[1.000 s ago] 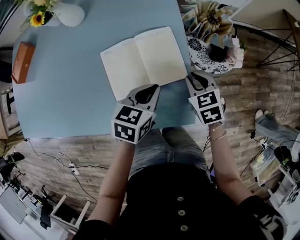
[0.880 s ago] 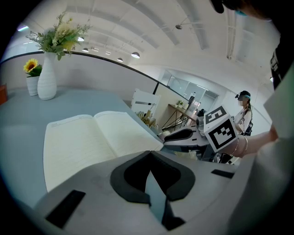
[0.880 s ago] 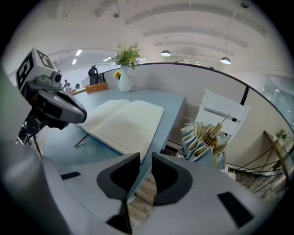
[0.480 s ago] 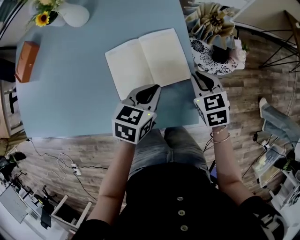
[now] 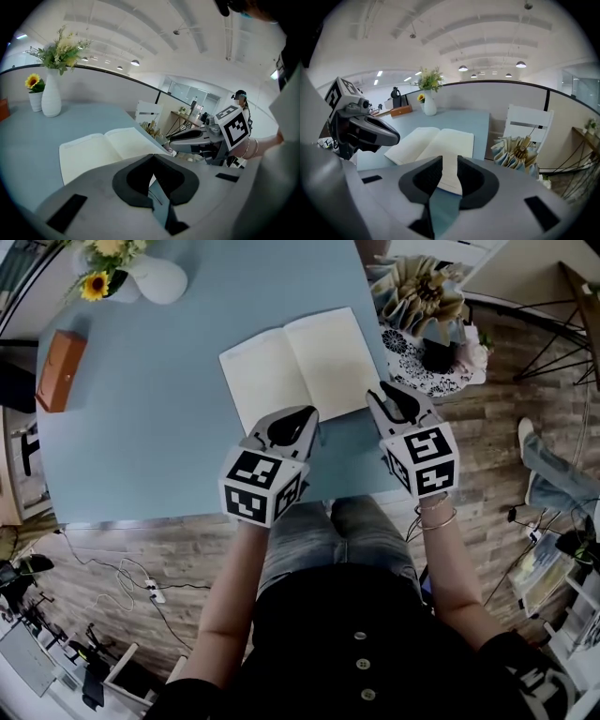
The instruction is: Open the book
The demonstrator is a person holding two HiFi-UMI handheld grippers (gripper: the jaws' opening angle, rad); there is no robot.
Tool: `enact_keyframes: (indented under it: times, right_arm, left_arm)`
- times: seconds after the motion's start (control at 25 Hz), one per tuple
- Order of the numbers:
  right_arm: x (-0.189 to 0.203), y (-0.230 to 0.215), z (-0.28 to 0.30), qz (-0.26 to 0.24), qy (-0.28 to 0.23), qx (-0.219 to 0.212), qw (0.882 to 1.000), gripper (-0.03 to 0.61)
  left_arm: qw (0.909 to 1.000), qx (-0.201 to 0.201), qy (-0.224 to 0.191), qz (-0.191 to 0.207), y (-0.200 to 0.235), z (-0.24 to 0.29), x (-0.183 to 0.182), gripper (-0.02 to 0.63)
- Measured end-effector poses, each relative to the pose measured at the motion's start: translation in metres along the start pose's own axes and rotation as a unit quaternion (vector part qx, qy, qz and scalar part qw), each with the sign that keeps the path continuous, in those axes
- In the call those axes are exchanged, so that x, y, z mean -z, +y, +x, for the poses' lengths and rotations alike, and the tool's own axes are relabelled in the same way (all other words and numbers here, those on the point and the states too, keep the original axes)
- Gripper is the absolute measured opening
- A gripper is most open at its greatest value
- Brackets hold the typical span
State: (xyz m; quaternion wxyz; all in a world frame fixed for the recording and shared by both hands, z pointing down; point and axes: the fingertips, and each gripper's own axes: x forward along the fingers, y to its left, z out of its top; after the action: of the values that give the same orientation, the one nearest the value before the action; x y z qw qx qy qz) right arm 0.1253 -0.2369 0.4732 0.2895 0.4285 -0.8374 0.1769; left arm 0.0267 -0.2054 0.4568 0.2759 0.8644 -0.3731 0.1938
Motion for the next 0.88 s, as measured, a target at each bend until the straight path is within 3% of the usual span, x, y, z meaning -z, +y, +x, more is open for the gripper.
enact_keyframes:
  times: [0.64,0.88]
  right_arm:
    - [-0.066,0.025,-0.031,-0.029,-0.060,0.007,0.998,0.115]
    - [-0.101,0.045,-0.043,-0.033,-0.102,-0.015,0.994,0.113]
  left_arm:
    - [0.9958,-0.001,-0.087,0.030,0.002,-0.050,-0.063,0.012]
    - [0.9923,0.007,-0.113,0.050,0.001,-0.068,-0.084,0.012]
